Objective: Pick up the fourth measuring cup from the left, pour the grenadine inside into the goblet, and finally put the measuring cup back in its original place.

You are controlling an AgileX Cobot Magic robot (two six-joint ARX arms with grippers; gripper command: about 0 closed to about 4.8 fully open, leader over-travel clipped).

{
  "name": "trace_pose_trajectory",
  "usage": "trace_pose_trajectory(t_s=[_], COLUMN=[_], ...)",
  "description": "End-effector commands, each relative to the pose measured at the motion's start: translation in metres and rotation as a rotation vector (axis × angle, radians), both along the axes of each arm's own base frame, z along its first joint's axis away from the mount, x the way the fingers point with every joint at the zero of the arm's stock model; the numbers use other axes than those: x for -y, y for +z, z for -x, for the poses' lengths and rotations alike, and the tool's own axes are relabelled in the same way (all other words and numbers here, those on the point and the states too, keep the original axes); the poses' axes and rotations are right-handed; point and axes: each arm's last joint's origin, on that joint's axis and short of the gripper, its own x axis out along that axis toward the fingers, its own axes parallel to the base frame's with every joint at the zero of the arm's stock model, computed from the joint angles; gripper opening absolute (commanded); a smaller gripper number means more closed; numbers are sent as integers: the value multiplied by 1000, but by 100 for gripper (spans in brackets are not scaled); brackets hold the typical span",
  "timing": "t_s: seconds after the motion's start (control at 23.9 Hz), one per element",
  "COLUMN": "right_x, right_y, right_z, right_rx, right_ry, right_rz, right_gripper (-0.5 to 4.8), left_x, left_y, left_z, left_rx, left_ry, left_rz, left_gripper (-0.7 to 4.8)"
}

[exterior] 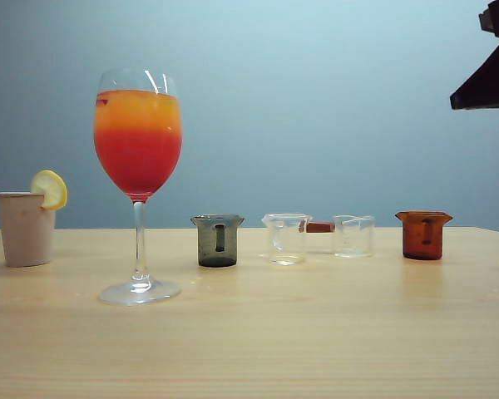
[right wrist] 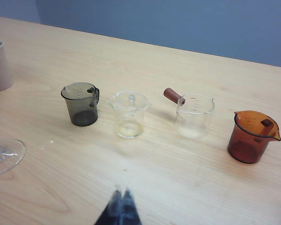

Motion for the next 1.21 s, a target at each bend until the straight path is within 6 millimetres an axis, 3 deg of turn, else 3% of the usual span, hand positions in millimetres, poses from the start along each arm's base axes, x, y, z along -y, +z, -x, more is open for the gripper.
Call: trace_pose_trajectory(t_s=[0.04,0.38,0.63,0.92,1.21], right_x=[0,3,34,51,64], right_y=[3,4,-10,-18,-32], right_z=[0,1,9,17,20], right_rx=[18,34,144,233,267], right_ry=[-1,-18,-231,-202,-356], right_rz=[-10,-18,-72,-99,-95], right_gripper=[-1,-1,-1,-1,-1], left_x=[0,0,0,0,0], left_y=[3,3,3,3,3], left_z=[0,0,0,0,0], left_rx=[17,17,17,17,17], left_ry=[-2,-3,-3,-2,-3], left_rz=[-2,-2,-2,-2,-2], left_gripper=[3,3,3,3,3])
